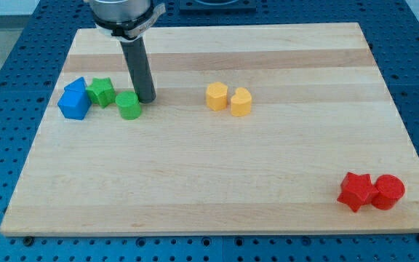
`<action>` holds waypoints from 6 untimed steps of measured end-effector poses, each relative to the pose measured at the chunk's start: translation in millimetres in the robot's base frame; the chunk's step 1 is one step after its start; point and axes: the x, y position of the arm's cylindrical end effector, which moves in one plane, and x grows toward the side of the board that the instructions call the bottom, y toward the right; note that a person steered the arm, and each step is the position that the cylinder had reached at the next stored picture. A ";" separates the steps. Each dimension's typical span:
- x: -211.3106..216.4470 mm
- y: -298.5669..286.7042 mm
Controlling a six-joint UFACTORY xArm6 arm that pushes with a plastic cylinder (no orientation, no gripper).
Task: Place green circle to the bottom of the green star
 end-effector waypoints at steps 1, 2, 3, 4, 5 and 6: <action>-10.7 24.5; -1.0 49.5; 16.9 46.7; 18.9 17.5; 19.0 -15.1; 19.0 -42.6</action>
